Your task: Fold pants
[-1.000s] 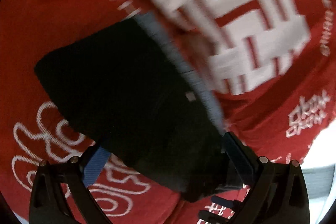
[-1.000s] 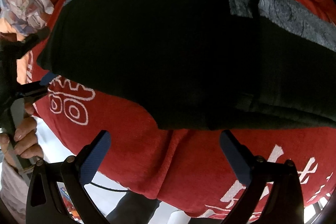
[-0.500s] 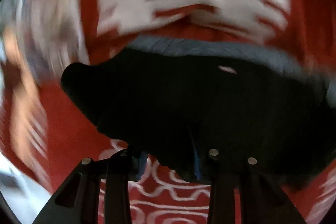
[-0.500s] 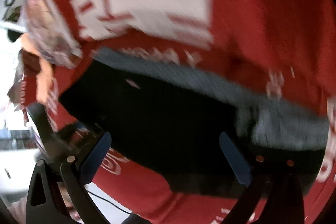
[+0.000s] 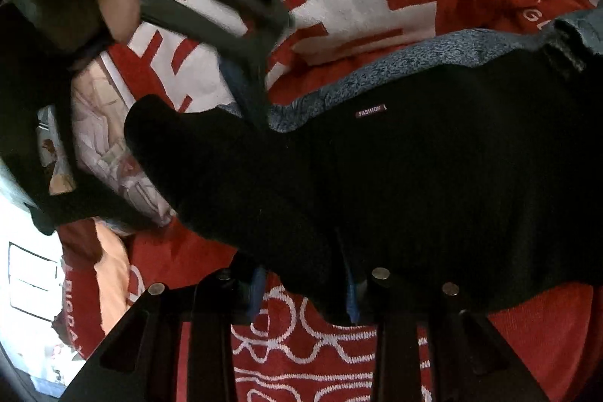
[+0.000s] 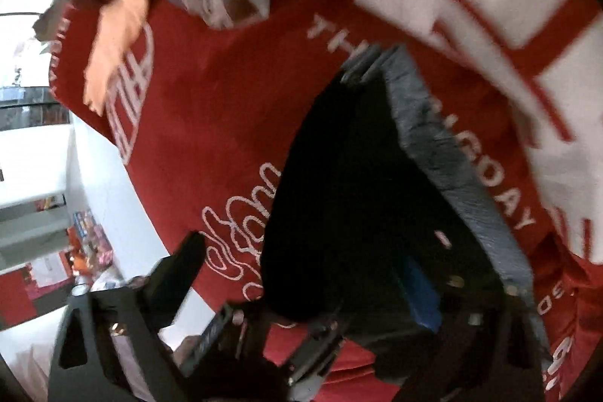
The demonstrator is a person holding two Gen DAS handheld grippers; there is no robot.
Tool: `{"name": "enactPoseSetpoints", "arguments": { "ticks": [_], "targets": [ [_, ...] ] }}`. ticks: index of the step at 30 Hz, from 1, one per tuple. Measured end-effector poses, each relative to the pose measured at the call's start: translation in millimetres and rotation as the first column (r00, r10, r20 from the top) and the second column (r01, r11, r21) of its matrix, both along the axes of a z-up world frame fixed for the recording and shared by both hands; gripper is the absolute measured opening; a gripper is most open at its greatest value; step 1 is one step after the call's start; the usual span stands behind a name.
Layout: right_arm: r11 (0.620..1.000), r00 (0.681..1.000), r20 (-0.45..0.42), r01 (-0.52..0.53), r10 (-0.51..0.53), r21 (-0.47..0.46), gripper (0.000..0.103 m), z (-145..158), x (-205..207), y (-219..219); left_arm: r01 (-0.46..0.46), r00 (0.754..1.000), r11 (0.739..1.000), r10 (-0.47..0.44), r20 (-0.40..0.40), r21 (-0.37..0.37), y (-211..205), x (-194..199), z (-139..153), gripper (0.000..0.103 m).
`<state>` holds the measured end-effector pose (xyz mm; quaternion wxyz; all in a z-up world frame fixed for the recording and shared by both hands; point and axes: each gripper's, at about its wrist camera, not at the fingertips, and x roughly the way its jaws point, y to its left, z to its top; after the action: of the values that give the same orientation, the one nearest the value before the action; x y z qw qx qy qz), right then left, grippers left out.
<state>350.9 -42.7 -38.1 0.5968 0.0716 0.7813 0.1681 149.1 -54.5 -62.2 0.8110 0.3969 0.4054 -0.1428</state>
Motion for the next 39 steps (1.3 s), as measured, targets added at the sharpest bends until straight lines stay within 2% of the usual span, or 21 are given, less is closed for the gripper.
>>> {"name": "enactPoseSetpoints", "arguments": {
  "ticks": [1,3,5,8,13,16,19,21,23,27,30,32,35,37,39],
  "targets": [
    [1.000,1.000,-0.029,0.012,-0.012,-0.012,0.030,-9,-1,-3,0.001,1.000,1.000,-0.001,-0.006,0.000,0,0,-1,0.035],
    [0.999,0.998,-0.052,0.043,-0.041,0.032,0.022,-14,-3,-13,0.016,1.000,1.000,-0.016,0.013,0.007,-1,-4,0,0.035],
    [0.995,0.997,-0.025,0.071,-0.069,0.068,0.021,-4,-10,-25,0.042,0.998,0.999,-0.042,0.040,-0.004,-3,-9,9,0.035],
    [0.978,0.990,0.036,0.129,-0.136,0.167,0.020,22,-30,-53,0.076,0.997,0.994,-0.074,0.025,-0.076,-7,-19,33,0.034],
    [0.892,0.939,0.104,0.270,-0.327,0.361,0.020,67,-79,-118,0.113,0.993,0.970,-0.116,-0.001,-0.216,-28,-38,88,0.034],
    [0.844,0.898,0.156,0.311,-0.411,0.437,0.021,94,-117,-158,0.149,0.987,0.944,-0.162,-0.021,-0.295,-56,-56,121,0.035],
    [0.781,0.830,0.200,0.369,-0.521,0.504,0.021,120,-169,-216,0.211,0.974,0.924,-0.226,-0.011,-0.320,-93,-82,140,0.035],
    [0.742,0.788,0.210,0.403,-0.579,0.536,0.021,128,-195,-244,0.258,0.961,0.905,-0.276,-0.007,-0.339,-122,-101,149,0.035],
    [0.691,0.726,0.220,0.448,-0.651,0.567,0.021,131,-238,-283,0.306,0.945,0.889,-0.327,-0.007,-0.341,-148,-121,151,0.035],
    [0.581,0.604,0.194,0.552,-0.773,0.598,0.021,114,-312,-344,0.397,0.901,0.856,-0.432,-0.033,-0.331,-205,-163,138,0.035],
    [0.533,0.541,0.173,0.631,-0.823,0.563,0.020,83,-356,-381,0.444,0.867,0.843,-0.490,-0.093,-0.303,-247,-194,109,0.035],
    [0.493,0.507,0.131,0.693,-0.852,0.526,0.020,54,-377,-406,0.449,0.851,0.847,-0.503,-0.152,-0.284,-266,-206,84,0.035],
    [0.407,0.449,0.030,0.778,-0.893,0.478,0.020,-3,-402,-422,0.430,0.843,0.873,-0.480,-0.243,-0.232,-281,-208,49,0.036],
    [0.382,0.428,0.011,0.796,-0.904,0.470,0.022,-20,-409,-424,0.415,0.848,0.884,-0.461,-0.263,-0.215,-280,-207,44,0.047],
    [0.357,0.408,0.004,0.795,-0.913,0.491,0.025,-22,-412,-425,0.393,0.848,0.890,-0.448,-0.284,-0.232,-270,-201,49,0.049]
  ]
}}
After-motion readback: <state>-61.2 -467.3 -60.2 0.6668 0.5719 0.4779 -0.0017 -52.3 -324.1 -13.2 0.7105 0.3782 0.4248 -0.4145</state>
